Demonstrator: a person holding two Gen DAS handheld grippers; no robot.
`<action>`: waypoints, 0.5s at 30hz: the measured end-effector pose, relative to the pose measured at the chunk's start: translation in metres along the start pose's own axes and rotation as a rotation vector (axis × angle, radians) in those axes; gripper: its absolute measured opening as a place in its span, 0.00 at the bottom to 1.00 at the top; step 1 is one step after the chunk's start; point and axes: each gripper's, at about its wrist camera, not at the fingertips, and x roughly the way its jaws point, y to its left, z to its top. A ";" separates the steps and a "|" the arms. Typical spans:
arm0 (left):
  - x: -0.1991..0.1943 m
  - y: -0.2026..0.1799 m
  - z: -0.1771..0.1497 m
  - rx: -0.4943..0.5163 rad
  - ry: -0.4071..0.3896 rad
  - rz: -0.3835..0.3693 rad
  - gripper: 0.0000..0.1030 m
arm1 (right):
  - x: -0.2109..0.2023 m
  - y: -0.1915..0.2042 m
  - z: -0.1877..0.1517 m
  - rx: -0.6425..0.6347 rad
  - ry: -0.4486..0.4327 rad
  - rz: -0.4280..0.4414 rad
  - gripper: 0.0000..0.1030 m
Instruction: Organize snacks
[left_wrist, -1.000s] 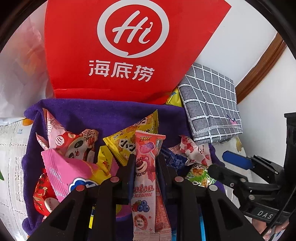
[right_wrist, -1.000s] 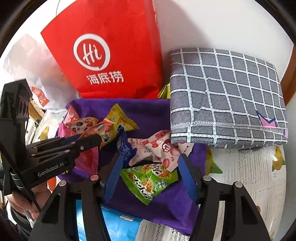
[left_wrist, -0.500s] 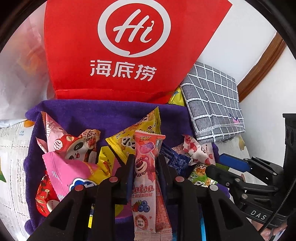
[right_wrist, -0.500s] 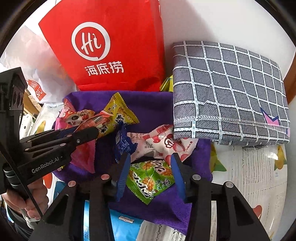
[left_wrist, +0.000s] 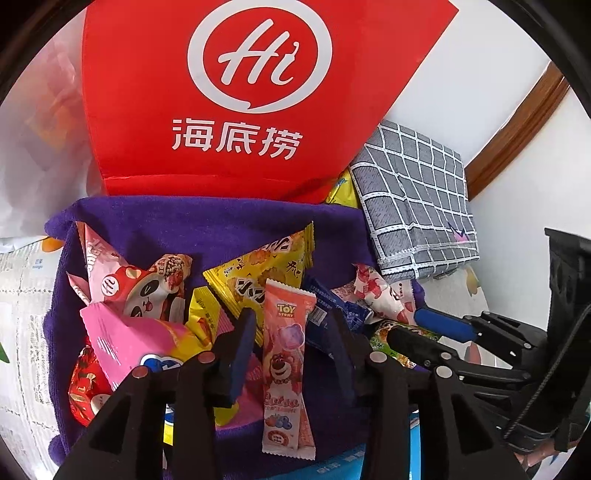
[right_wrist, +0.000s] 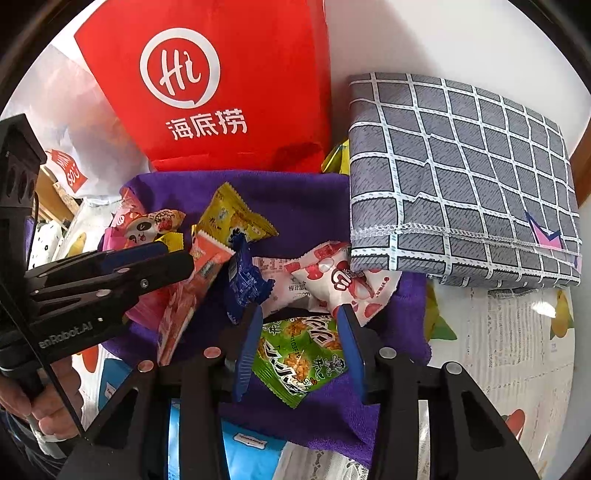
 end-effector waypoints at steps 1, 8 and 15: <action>-0.001 0.000 0.000 0.000 -0.001 0.000 0.39 | 0.001 0.000 0.000 -0.002 0.002 -0.001 0.38; -0.008 -0.006 0.000 0.031 -0.018 0.017 0.47 | 0.003 -0.001 0.000 0.007 0.009 -0.009 0.27; -0.018 -0.007 0.000 0.031 -0.033 0.025 0.55 | -0.007 -0.003 -0.001 0.007 -0.008 -0.006 0.27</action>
